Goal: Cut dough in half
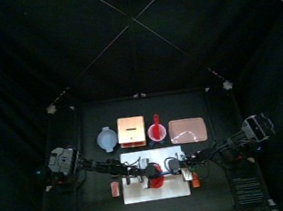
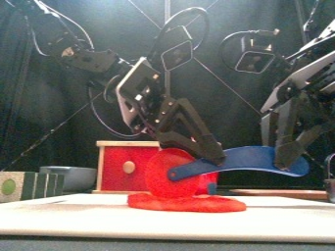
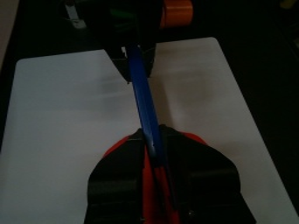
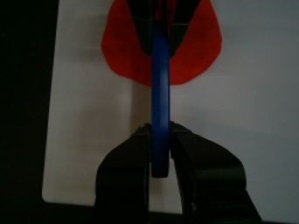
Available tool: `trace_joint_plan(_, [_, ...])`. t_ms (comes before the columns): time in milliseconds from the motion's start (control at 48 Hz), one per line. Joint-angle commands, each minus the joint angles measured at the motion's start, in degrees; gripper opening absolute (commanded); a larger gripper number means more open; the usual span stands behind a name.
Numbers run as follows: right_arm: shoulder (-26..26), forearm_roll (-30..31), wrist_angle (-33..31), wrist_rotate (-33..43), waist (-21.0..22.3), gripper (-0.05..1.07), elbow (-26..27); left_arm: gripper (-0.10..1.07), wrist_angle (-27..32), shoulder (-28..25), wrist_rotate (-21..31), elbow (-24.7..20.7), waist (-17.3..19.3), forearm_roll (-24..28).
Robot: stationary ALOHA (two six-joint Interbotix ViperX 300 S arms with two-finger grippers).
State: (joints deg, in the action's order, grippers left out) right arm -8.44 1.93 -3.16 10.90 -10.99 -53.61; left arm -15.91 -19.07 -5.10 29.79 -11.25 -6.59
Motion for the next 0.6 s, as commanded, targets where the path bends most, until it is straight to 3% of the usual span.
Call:
trace_joint_plan(0, [-2.6,-0.1,-0.4,-0.2,-0.2,0.32,0.4,0.52,0.9,-1.0,-0.4,-1.8,0.2,0.3])
trace_joint_plan(583, [-8.3,-0.1,-6.2,-0.2,-1.5,0.32,-2.6,0.52,5.5,-5.8,-0.4,-10.1,0.9,1.1])
